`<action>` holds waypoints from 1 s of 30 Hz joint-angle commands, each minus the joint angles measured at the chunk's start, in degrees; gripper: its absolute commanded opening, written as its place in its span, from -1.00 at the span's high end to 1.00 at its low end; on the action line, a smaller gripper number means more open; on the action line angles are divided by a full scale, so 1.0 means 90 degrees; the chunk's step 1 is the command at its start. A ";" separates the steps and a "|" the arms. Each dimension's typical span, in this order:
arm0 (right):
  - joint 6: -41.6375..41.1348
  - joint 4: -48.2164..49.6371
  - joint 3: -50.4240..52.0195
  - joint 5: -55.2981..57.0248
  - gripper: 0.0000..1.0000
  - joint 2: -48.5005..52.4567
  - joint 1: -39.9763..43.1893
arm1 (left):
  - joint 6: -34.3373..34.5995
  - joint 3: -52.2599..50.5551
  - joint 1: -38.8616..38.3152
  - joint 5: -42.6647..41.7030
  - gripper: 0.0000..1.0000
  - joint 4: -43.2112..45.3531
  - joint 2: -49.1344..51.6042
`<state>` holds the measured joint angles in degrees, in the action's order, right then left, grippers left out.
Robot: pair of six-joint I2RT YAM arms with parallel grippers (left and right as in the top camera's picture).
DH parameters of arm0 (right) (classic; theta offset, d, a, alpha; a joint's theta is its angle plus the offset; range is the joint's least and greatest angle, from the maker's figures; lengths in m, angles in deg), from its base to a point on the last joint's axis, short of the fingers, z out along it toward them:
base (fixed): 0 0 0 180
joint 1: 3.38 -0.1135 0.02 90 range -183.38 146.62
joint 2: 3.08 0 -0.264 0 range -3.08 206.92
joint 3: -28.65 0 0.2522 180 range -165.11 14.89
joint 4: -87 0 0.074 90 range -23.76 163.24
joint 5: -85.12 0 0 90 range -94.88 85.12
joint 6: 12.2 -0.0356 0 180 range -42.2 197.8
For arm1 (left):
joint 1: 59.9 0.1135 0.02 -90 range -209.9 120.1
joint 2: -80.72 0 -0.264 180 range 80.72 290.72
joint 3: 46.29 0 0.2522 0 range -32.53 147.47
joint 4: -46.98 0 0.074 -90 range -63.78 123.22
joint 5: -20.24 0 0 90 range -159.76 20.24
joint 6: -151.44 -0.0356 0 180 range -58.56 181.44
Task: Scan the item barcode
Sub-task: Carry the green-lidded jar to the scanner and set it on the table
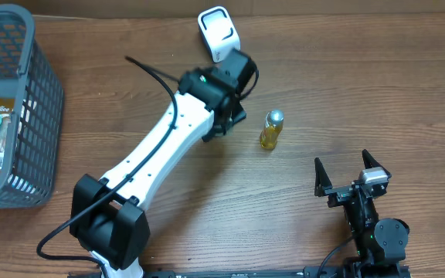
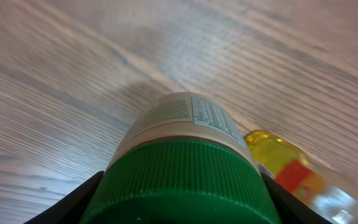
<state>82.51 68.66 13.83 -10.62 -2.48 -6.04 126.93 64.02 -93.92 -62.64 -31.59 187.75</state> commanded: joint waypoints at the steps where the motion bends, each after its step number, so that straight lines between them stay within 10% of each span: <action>1: -0.0017 0.0024 0.0068 0.0012 -1.00 -0.0049 0.0012 | 0.1081 -0.0787 -0.0019 -0.0189 0.00 0.0447 -0.0143; 14: -0.0017 0.0024 0.0068 0.0012 -1.00 -0.0049 0.0012 | 0.1370 -0.2098 -0.0172 -0.0291 -0.01 0.1766 -0.0143; 17: -0.0017 0.0024 0.0068 0.0015 -1.00 -0.0049 0.0012 | 0.1365 -0.2103 -0.0182 -0.0294 -0.39 0.1761 -0.0141; 18: -0.0017 0.0024 0.0068 0.0012 -1.00 -0.0049 0.0012 | 0.1362 -0.2103 -0.0182 -0.0299 -0.97 0.1761 -0.0141; 30: -0.0017 0.0024 0.0068 0.0012 -1.00 -0.0049 0.0012 | -0.0801 0.0000 0.0393 0.0165 -0.99 0.0899 -0.0454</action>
<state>82.49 68.72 13.83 -10.62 -2.50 -6.04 131.33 53.18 -93.54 -65.72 -19.55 187.40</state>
